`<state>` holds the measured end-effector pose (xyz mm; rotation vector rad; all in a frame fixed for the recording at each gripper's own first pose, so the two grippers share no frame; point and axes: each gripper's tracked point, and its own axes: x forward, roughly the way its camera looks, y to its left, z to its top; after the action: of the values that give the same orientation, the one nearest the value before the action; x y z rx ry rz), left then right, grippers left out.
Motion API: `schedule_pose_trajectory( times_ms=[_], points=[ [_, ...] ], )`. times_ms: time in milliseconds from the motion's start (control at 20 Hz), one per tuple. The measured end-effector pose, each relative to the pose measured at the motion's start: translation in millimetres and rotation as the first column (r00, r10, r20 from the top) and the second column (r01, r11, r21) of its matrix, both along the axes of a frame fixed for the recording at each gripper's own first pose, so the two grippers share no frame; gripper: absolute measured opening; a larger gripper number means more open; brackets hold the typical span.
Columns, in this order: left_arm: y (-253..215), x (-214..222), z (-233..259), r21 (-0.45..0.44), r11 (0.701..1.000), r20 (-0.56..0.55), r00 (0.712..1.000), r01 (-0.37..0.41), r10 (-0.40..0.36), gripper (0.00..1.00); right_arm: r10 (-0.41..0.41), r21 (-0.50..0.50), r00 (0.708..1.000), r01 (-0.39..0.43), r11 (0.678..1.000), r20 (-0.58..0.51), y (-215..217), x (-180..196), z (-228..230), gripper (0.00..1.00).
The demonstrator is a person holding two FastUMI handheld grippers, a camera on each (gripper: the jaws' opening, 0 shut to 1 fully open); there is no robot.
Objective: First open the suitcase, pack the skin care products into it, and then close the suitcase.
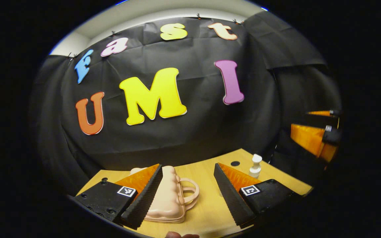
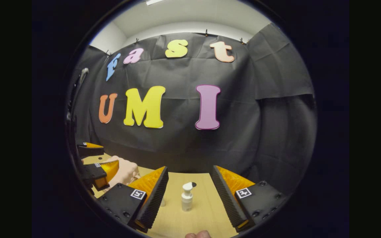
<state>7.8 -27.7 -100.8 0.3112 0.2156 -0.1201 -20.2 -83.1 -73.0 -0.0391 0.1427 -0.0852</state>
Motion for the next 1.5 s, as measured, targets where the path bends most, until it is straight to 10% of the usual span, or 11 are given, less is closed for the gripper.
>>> schedule_pose_trajectory(
  times_ms=[400, 800, 1250, 1500],
  points=[
    [19.2, 35.0, -125.6, 0.400, 0.903, -0.306, 0.952, 0.155, -0.028, 0.97, -0.075, -0.040, 0.995, 0.073, 0.997, -0.071, -46.8, 3.6, -18.5, 0.80],
    [29.9, 49.7, -179.0, 0.554, 0.797, -0.420, 0.907, 0.241, 0.017, 0.86, -0.093, -0.029, 0.992, 0.091, 0.995, -0.085, -59.5, 8.5, -24.4, 0.80],
    [35.2, 47.6, -197.6, 0.614, 0.748, -0.471, 0.877, 0.252, 0.092, 0.32, -0.021, 0.024, 0.993, 0.024, 0.999, -0.113, -62.7, 5.1, -49.4, 0.80],
    [30.9, 48.1, -181.7, 0.606, 0.762, -0.432, 0.899, 0.227, 0.076, 0.19, -0.030, 0.013, 0.995, 0.032, 0.999, -0.094, -63.9, 6.7, -40.6, 0.80]
  ],
)
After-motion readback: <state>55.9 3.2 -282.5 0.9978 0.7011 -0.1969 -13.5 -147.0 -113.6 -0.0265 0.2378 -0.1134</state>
